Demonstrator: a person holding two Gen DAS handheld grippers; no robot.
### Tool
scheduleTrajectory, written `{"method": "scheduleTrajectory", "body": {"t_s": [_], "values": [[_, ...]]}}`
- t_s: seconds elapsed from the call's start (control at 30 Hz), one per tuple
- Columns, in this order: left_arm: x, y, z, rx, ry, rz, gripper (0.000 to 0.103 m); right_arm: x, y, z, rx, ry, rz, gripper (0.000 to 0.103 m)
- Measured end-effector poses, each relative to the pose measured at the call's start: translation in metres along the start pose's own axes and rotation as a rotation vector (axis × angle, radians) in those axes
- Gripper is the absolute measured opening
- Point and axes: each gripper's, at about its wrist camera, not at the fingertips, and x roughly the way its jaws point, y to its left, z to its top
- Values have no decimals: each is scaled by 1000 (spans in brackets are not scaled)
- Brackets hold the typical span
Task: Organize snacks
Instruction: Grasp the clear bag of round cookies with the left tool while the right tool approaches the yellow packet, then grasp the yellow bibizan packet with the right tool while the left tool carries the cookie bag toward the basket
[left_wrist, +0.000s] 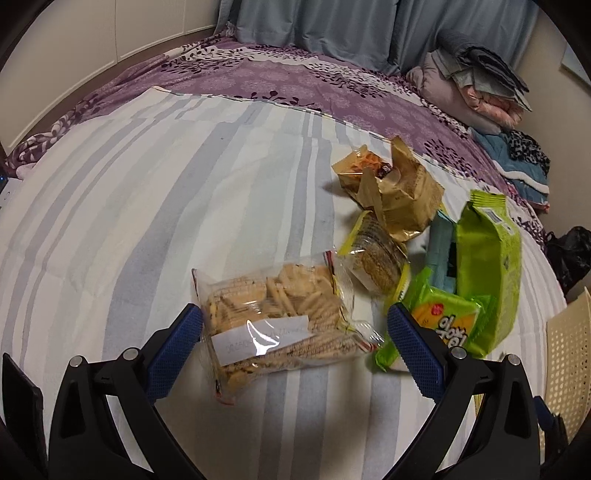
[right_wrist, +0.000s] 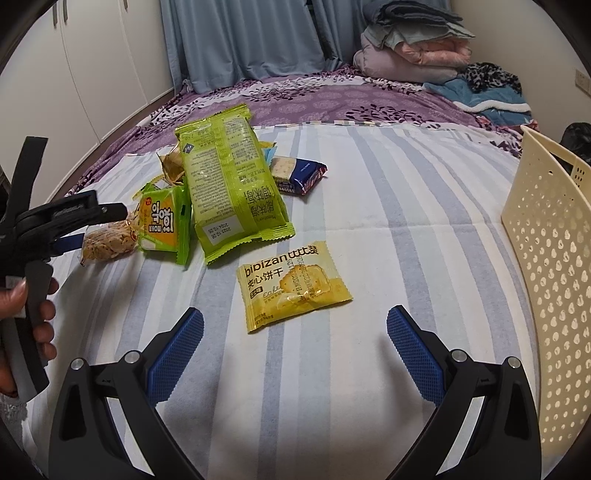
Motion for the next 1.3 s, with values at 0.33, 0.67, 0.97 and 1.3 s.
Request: {"method": "scheduleTrajectory", "body": {"t_s": [0.33,0.67,0.97,1.3], "values": [[28,-8,5,103,11,160,101,12,-4,2,-4,25,1,98],[22,9,3,92,-20,71,97,22,1,9,-44,49,0,98],[7,20,-3,83,-47,31,91,44,13,21,-137,80,-43,98],[-14,27,-10,57,-72,0,91,57,13,24,-169,107,-38,98]]}}
